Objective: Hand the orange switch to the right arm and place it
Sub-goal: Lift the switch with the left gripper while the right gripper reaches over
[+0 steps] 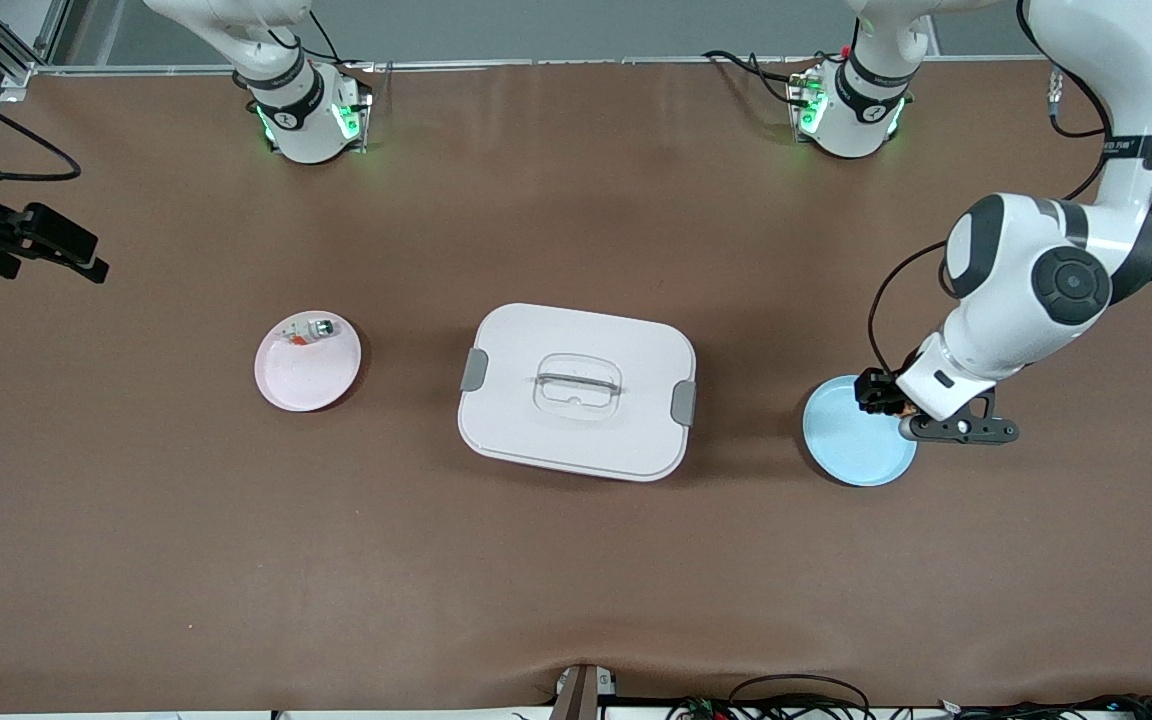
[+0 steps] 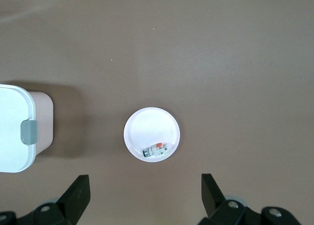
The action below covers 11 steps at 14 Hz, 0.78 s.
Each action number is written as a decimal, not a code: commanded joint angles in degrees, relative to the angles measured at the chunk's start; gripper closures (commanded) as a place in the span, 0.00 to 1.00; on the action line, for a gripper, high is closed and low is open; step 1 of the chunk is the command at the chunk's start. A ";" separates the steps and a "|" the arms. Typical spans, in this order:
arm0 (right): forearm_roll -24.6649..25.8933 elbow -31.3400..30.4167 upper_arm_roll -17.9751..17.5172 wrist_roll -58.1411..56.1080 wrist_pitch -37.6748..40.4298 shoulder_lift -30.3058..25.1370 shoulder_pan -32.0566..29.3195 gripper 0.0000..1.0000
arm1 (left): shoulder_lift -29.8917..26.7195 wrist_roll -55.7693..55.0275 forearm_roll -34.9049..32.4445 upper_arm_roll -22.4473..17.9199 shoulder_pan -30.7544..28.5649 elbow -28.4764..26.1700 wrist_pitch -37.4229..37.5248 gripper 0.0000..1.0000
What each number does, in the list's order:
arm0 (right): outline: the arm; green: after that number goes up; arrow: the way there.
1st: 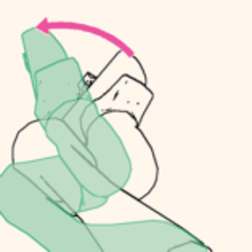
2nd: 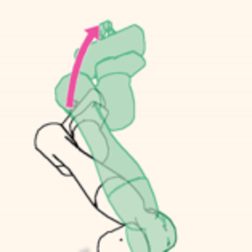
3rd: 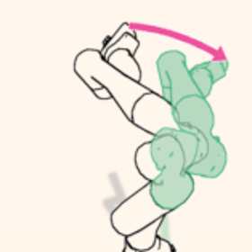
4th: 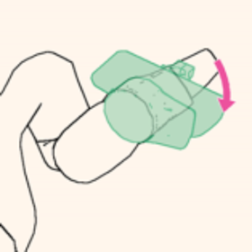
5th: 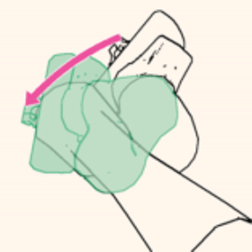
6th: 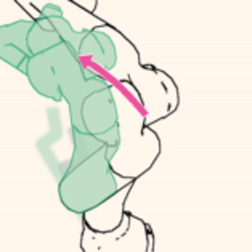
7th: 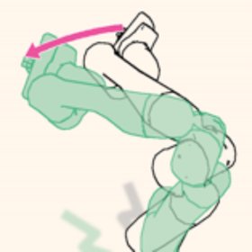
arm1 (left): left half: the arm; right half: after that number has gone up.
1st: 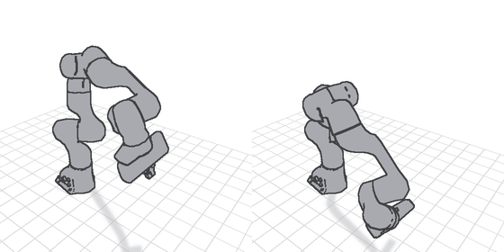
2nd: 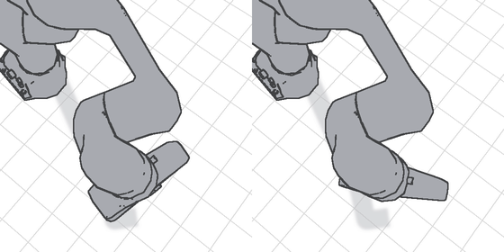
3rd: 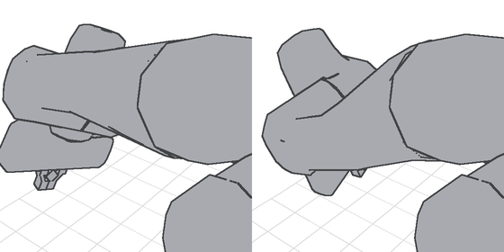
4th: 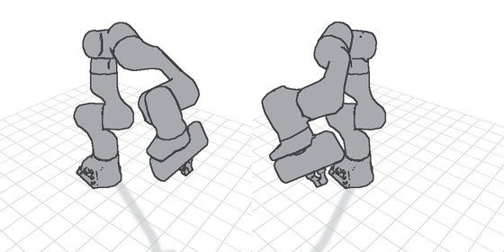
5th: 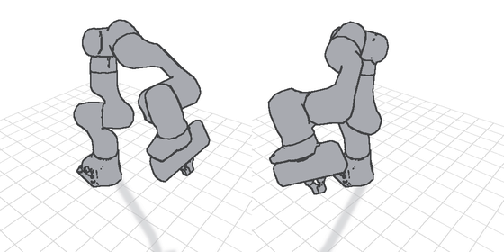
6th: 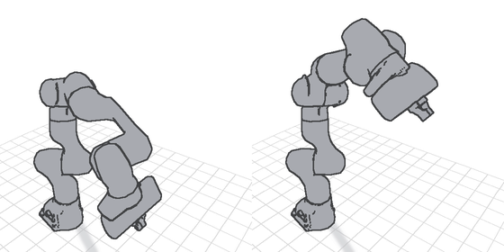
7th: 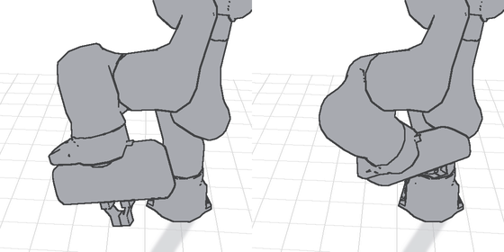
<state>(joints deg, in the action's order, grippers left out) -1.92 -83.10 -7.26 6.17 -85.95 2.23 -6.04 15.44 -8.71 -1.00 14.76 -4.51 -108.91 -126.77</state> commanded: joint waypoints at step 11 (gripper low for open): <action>-0.62 -1.19 -0.30 -0.20 2.18 6.64 -1.25 0.00 | 2.31 -46.70 11.98 13.18 7.21 15.73 8.47 1.00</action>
<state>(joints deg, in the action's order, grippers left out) -1.95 -84.57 -7.08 6.17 -85.00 7.41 -6.07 15.74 -47.86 9.47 27.50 -0.32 -97.36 -119.73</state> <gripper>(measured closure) 0.000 0.278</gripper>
